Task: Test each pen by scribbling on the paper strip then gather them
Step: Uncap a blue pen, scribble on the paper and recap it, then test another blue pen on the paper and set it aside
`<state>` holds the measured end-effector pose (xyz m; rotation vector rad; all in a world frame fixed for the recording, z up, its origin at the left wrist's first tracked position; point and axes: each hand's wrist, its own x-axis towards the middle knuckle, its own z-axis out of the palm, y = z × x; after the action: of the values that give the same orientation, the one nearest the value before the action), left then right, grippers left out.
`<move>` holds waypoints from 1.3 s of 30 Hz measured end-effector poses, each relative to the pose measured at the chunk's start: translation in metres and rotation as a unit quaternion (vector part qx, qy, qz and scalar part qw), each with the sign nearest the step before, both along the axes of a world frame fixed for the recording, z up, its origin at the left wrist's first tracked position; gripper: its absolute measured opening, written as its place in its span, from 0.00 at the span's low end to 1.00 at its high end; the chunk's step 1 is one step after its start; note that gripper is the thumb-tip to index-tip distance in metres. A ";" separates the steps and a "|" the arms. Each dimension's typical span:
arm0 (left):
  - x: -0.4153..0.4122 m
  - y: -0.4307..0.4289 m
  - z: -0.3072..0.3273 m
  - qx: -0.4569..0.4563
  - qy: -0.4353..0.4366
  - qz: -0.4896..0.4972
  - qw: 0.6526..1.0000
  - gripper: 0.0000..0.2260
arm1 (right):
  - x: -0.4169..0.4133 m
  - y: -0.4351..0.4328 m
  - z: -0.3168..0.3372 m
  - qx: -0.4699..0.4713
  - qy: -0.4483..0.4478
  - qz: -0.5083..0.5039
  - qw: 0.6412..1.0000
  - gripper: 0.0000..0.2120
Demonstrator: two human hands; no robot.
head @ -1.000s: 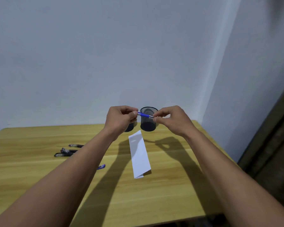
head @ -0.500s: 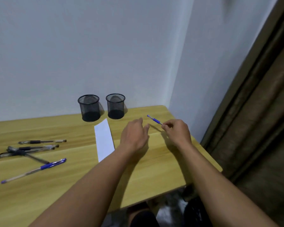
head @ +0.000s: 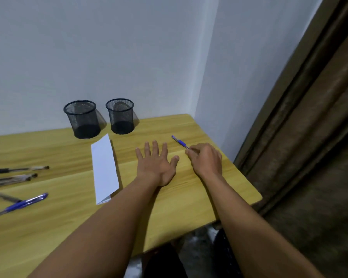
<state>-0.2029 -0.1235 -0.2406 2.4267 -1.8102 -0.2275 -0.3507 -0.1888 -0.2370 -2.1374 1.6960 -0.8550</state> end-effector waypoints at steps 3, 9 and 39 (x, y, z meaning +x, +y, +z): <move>0.001 0.000 -0.001 -0.002 -0.004 0.000 1.000 0.32 | -0.001 0.002 0.001 0.008 0.001 0.000 1.000 0.13; 0.001 0.000 -0.001 0.003 -0.005 -0.002 1.000 0.32 | -0.001 0.005 0.002 0.025 0.009 -0.007 1.000 0.18; 0.191 0.273 0.056 -0.264 0.004 0.283 0.922 0.12 | 0.221 0.199 0.068 0.031 0.124 0.422 0.897 0.18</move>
<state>-0.0119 0.1495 -0.1850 2.3830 -0.9177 0.2690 -0.1297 0.0106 -0.1694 -2.6385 0.6733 -0.2676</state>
